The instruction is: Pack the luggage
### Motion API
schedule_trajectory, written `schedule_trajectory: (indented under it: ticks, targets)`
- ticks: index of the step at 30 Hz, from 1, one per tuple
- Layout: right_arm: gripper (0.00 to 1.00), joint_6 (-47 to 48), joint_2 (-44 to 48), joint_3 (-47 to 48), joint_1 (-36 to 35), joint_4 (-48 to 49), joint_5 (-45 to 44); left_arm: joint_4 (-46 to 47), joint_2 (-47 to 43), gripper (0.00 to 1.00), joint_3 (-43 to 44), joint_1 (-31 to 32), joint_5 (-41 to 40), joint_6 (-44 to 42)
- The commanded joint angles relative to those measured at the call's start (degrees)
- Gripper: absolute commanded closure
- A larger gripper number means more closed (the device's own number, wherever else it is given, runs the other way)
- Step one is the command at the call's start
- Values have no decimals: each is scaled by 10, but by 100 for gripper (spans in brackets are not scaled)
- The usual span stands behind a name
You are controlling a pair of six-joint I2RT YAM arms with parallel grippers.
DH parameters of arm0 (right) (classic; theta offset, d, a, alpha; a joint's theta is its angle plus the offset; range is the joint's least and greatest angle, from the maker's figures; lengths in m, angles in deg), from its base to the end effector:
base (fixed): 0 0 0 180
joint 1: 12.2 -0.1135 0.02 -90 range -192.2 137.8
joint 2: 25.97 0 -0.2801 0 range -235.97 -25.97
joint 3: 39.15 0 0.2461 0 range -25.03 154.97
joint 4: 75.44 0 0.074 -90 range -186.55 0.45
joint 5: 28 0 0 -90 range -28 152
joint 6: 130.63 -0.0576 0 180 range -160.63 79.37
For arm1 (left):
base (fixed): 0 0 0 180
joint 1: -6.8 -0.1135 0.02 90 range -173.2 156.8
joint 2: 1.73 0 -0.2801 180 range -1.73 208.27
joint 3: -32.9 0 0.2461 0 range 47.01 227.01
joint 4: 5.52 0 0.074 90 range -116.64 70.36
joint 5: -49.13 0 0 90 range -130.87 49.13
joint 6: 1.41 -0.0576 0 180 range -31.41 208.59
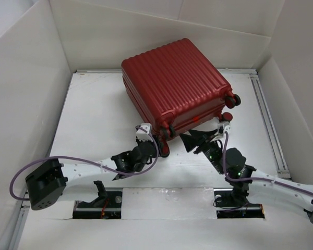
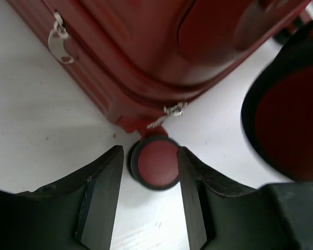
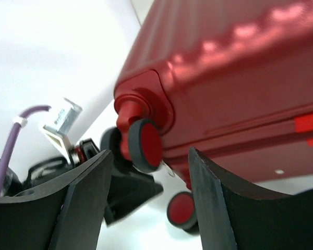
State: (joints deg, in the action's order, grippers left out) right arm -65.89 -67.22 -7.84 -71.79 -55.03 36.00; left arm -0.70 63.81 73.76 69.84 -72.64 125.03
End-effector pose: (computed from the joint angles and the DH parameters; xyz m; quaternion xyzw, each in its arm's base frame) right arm 0.1106 0.1386 0.2786 -0.0187 0.6465 0.3991 0.6499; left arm 0.1373 -0.2031 0.2239 0.0280 0.8023 -0.2770 0.5281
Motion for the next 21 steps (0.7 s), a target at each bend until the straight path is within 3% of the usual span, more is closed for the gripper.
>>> schedule_trajectory:
  ticks: [1,2,13,15,21]
  targets:
    - [34,4,24,19,-2,-89,-13,115,13,58,3,1,-65,-2]
    - [34,4,30,25,-2,-98,-13,128,13,55,3,1,-71,-2]
    - [34,-13,30,25,-2,-110,17,222,132,54,57,46,-203,-23]
    - [36,-13,30,25,-2,-110,31,222,149,56,62,53,-266,-23]
    - [37,-25,30,14,-2,-110,46,269,174,61,93,72,-344,-48]
